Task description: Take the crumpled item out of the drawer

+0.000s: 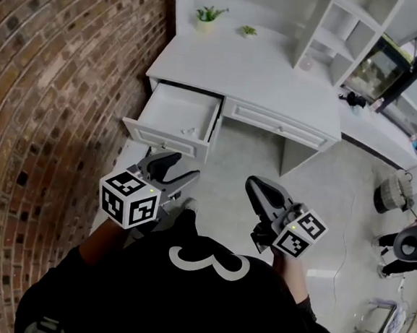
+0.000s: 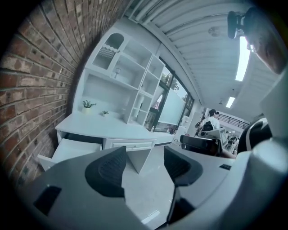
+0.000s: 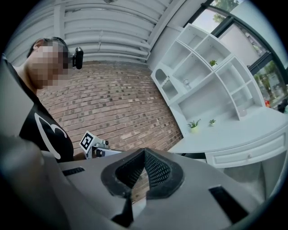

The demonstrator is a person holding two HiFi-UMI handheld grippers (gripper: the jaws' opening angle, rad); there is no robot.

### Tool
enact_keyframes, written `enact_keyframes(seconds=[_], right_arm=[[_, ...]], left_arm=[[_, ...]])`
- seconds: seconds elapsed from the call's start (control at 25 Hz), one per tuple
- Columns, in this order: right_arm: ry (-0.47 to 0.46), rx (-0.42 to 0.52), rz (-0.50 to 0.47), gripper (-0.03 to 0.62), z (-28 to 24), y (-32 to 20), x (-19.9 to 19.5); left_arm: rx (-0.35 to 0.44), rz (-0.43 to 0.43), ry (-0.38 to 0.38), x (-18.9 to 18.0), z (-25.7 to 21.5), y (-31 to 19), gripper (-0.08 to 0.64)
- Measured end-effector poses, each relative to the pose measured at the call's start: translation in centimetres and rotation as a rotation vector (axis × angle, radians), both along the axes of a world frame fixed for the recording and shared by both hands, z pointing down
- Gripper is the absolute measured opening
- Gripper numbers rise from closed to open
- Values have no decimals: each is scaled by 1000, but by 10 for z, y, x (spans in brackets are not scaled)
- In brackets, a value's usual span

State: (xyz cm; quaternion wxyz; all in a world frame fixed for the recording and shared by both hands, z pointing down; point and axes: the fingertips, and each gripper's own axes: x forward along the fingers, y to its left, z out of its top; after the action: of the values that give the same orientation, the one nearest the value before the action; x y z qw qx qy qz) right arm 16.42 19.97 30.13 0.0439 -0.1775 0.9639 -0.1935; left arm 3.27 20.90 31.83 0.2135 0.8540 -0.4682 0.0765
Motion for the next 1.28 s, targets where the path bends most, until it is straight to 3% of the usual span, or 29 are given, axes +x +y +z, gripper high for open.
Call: enact_keyframes(seconds=[0.44, 0.84, 1.28], right_arm=[[61, -63, -3, 11, 11, -114, -61], [121, -114, -11, 11, 32, -190, -106], [190, -162, 4, 11, 61, -238, -115]], left_arm=[[-128, 21, -1, -61, 41, -126, 268], [-254, 86, -74, -99, 103, -206, 268], [-377, 217, -261, -114, 187, -261, 268]])
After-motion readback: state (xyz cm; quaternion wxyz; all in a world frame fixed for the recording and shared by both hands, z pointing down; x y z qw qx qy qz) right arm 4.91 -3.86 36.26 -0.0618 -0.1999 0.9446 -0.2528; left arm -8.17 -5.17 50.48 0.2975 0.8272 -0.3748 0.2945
